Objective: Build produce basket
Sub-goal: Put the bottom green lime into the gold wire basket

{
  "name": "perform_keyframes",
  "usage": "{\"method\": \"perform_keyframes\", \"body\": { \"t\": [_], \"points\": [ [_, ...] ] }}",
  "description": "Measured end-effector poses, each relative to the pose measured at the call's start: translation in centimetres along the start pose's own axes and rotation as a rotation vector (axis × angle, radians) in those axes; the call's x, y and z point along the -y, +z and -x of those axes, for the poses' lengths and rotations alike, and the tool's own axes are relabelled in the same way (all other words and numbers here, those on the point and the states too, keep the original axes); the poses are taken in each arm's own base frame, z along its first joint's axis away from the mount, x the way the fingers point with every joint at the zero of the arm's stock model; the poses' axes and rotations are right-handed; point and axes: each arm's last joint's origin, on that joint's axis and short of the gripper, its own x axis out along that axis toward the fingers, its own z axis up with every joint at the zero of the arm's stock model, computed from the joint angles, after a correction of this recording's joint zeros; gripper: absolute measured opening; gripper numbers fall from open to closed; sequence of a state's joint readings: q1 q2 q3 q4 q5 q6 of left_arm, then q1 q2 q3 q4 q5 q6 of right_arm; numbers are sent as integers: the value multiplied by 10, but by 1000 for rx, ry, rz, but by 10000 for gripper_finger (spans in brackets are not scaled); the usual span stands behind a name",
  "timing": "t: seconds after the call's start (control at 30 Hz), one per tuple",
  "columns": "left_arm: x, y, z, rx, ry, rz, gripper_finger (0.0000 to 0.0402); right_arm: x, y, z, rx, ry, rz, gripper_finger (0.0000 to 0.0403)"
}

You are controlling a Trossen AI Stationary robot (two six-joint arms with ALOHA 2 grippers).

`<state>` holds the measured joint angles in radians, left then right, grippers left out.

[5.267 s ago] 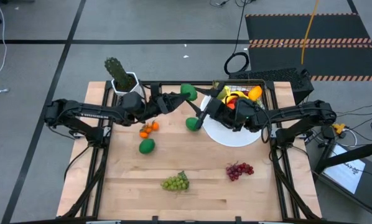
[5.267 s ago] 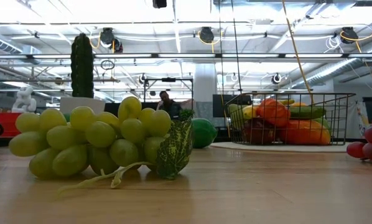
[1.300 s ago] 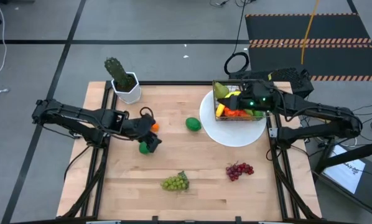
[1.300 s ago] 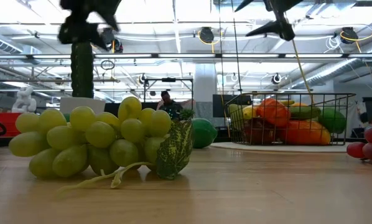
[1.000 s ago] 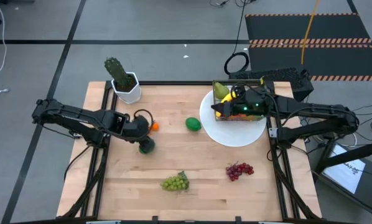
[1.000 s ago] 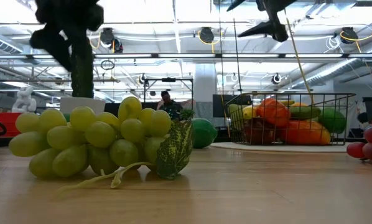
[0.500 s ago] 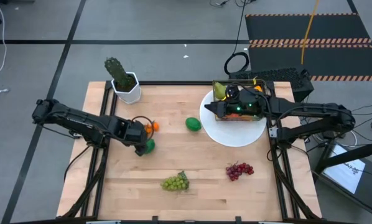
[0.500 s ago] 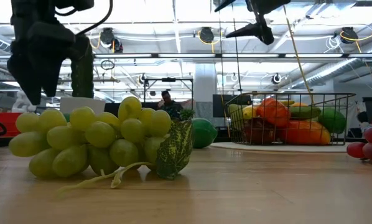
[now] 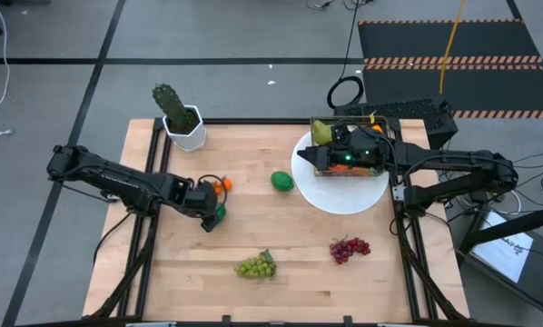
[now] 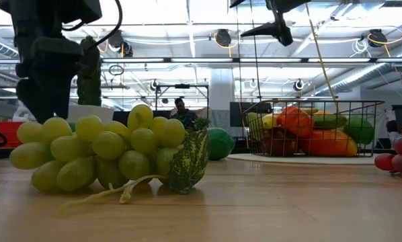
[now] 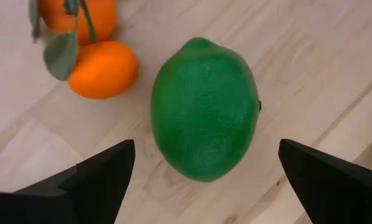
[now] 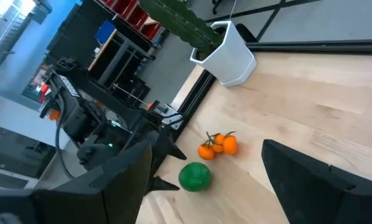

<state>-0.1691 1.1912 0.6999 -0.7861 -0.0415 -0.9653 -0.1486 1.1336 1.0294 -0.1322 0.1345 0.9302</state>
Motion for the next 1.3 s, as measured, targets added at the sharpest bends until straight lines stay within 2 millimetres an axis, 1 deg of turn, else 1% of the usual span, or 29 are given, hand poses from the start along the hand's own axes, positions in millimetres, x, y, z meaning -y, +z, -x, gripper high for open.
{"method": "perform_keyframes", "body": {
  "t": [0.3, 0.6, 0.73, 0.9, 1.07, 1.3],
  "points": [
    [-8, -7, -19, -1, -28, -22, 397, 0, 0, 0, 1, 1, -11, 297],
    [-13, -11, -35, 47, -80, -77, 397, 0, 0, 0, 1, 2, -27, 297],
    [-17, -14, -40, 49, -65, -79, 397, -2, 1, 0, 15, 20, -30, 297],
    [-18, -15, -41, 61, -59, -124, 397, -5, 4, 0, 41, 55, -36, 297],
    [-16, -13, -41, 85, -79, -157, 397, -5, 4, 0, 40, 56, -36, 297],
    [-16, -12, -41, 111, -64, -174, 397, -5, 4, 0, 40, 55, -36, 297]
  ]
}}
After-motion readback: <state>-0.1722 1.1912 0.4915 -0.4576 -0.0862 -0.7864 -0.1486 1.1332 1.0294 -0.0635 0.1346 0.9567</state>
